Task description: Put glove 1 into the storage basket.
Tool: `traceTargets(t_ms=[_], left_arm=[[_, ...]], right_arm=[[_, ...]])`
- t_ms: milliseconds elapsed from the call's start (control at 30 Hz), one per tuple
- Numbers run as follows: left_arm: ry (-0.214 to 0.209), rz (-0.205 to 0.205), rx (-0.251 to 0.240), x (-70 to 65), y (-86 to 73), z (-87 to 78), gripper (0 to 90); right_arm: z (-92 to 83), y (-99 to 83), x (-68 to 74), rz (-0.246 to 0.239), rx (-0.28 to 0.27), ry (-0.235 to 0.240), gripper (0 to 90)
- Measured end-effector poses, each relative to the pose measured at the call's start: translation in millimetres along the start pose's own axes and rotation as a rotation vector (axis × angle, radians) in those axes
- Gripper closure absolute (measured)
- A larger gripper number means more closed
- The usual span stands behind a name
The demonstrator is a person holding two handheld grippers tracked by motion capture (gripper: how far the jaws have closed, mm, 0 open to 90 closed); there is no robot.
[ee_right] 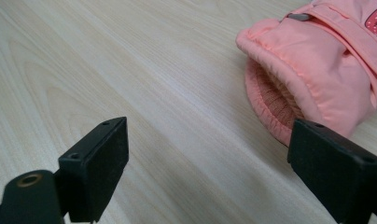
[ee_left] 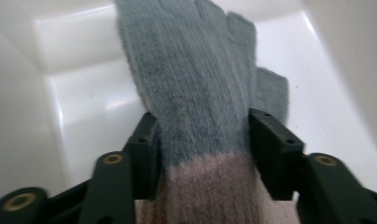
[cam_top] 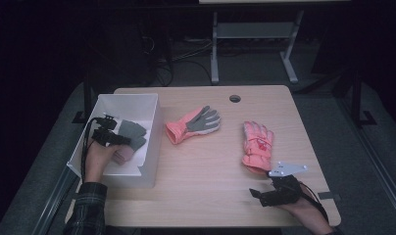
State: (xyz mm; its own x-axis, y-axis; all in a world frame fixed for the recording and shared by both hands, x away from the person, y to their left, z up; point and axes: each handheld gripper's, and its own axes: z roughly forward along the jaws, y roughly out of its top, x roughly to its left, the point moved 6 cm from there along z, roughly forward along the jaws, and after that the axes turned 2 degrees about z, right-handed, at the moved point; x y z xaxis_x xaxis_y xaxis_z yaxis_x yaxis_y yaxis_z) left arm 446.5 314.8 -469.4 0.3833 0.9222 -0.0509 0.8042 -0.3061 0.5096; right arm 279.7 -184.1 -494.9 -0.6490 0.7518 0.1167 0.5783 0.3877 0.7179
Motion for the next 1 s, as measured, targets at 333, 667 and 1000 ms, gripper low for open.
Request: traceTargets(t_ms=[333,667,1000], left_arm=[[0.028,0.02,-0.08,-8.2,12.8,-23.9,22.3],[-0.117,0.081,-0.17,-33.8,26.9,-57.8,17.1],[-0.237,0.19,-0.216,-82.5,41.2,-74.6,13.4]], right_arm=[[-0.3,0.1,0.3,0.006,0.0,0.0,12.2],[0.1,-0.6,-0.4,0.003,0.007,0.0,12.2],[0.2,0.1,0.1,-0.004,0.001,0.002,12.2]])
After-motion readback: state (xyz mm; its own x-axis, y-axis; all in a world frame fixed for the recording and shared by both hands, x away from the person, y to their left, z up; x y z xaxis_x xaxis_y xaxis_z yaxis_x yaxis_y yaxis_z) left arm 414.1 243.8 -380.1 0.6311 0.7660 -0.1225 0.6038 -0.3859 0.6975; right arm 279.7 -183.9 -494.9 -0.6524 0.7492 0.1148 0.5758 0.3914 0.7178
